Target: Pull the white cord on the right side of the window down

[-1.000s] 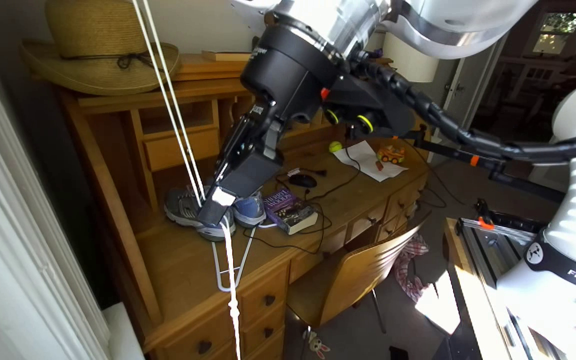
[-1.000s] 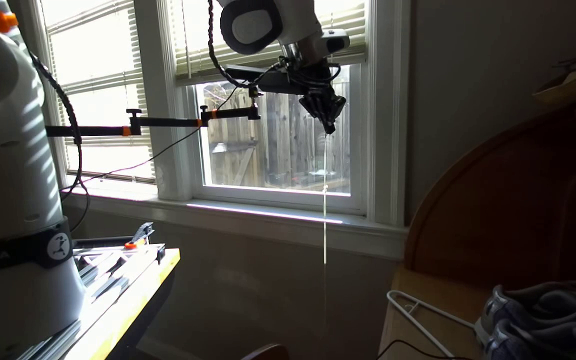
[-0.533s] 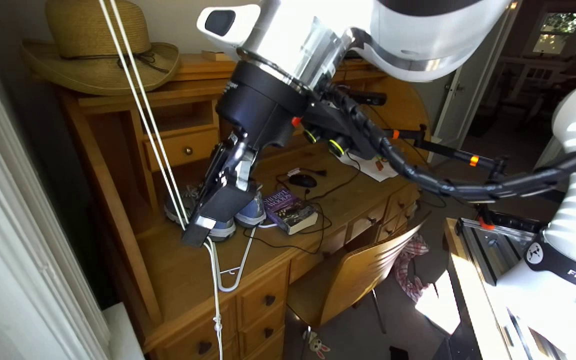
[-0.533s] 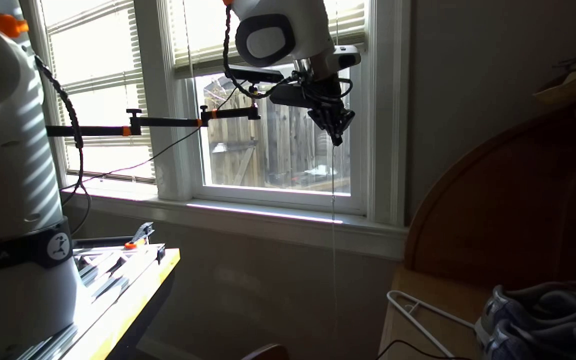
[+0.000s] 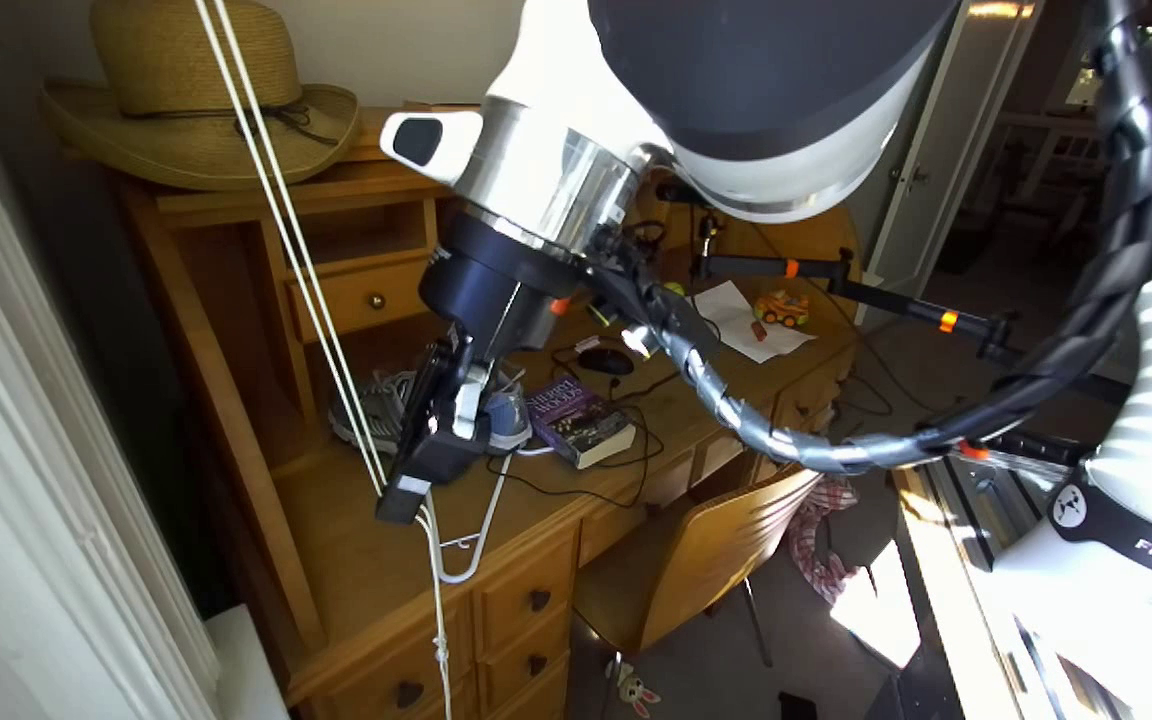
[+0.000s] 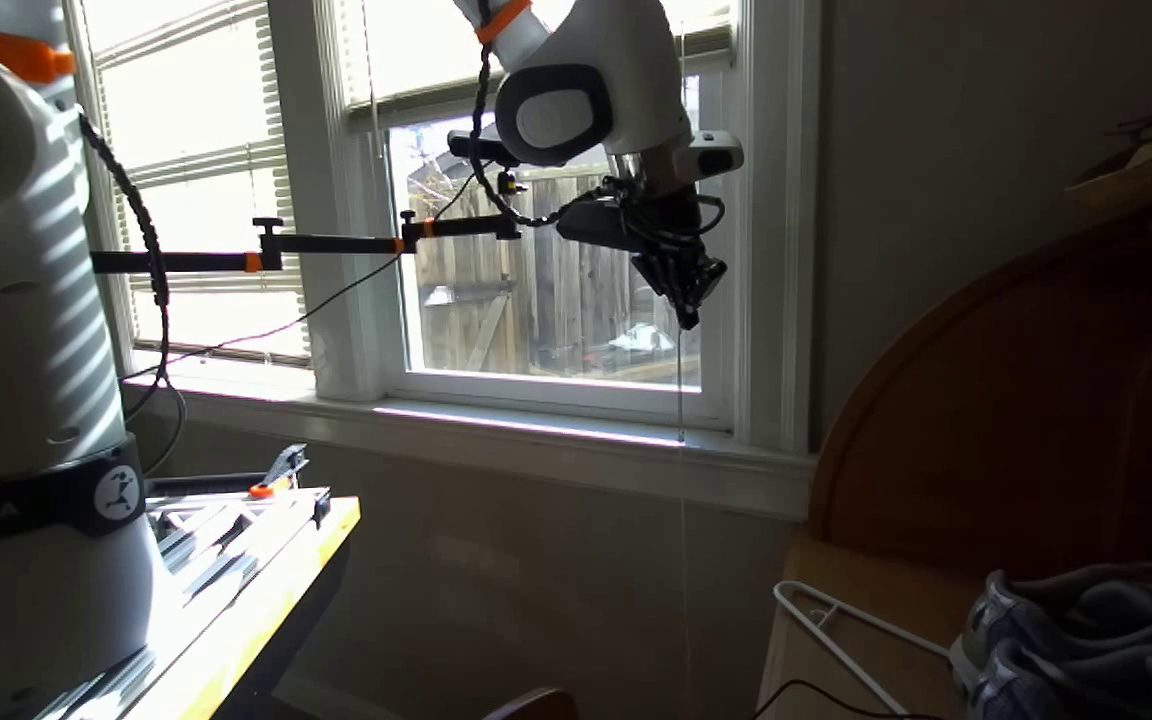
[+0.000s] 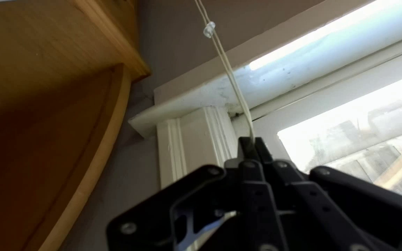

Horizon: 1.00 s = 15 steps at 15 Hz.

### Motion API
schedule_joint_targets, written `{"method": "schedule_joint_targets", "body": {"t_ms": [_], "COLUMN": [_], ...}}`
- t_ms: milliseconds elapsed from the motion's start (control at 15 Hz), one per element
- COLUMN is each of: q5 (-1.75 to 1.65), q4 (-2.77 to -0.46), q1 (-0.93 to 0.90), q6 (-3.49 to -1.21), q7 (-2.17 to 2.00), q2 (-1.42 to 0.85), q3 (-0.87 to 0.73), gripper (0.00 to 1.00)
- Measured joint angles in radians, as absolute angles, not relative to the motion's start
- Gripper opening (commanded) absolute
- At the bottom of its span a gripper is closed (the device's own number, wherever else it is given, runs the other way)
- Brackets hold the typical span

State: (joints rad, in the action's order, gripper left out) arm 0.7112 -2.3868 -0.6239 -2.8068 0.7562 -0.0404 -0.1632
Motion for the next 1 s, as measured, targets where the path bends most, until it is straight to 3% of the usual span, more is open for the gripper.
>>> {"method": "schedule_joint_targets", "body": {"t_ms": [1000], "q5": [0.711], "q4": [-2.322], "q1": [-0.622], "q6": [-2.798], "q7": [0.751], "q2": [-0.2], "q3": [-0.161], "gripper": [0.0]}}
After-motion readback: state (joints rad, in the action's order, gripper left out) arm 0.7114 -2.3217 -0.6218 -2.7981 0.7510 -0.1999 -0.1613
